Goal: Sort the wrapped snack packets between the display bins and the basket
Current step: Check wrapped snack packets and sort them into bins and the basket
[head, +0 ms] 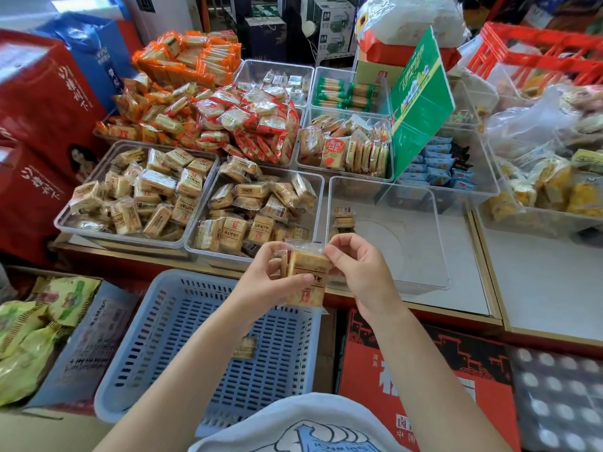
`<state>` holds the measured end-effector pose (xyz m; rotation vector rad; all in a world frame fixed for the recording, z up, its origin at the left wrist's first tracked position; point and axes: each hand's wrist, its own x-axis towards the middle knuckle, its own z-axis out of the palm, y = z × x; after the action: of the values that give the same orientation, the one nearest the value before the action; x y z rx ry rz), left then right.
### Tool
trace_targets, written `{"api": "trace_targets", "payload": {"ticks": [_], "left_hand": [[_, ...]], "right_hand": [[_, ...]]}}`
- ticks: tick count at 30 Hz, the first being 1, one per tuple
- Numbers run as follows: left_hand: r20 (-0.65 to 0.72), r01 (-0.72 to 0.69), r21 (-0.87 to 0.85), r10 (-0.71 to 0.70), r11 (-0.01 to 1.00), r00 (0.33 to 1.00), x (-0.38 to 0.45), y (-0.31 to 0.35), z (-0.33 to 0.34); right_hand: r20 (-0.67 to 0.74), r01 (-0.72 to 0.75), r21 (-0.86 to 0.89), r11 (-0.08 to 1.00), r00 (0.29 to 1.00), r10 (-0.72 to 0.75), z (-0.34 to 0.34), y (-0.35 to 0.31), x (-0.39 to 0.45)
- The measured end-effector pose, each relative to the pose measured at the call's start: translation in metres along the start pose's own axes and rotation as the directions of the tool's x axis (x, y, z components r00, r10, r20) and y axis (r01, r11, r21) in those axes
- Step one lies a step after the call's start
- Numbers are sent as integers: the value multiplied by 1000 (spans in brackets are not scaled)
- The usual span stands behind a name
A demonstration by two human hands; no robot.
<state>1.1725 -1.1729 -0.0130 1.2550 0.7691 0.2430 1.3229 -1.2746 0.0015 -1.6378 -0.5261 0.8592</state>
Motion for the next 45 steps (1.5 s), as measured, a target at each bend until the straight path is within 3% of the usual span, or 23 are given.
{"api": "trace_targets", "payload": {"ticks": [8, 11, 15, 20, 27, 31, 39, 45], "left_hand": [[74, 114, -1, -113, 994, 991, 2, -3, 0], [6, 150, -131, -151, 980, 989, 2, -2, 3], [-130, 187, -231, -221, 955, 967, 8, 1, 1], [-180, 167, -221, -209, 961, 961, 11, -2, 2], [-169, 186, -251, -232, 950, 958, 15, -3, 2], [-159, 206, -250, -250, 946, 955, 18, -4, 6], [-210, 184, -237, -235, 954, 949, 24, -7, 7], [-298, 136, -35, -141, 990, 944, 28, -19, -2]], "right_hand": [[-110, 12, 62, 998, 994, -5, -3, 0, 3], [-42, -20, 56, 998, 999, 22, -7, 1, 2], [180, -56, -87, 995, 981, 71, -7, 5, -4], [144, -2, -167, 986, 989, 26, 0, 7, -5], [214, 158, -240, 958, 971, -107, -2, 5, -5], [186, 247, -296, 923, 962, -198, 2, 11, 2], [55, 233, -323, 917, 972, -227, -2, 16, 15], [-19, 187, -283, 941, 980, -200, -13, 9, 24]]}}
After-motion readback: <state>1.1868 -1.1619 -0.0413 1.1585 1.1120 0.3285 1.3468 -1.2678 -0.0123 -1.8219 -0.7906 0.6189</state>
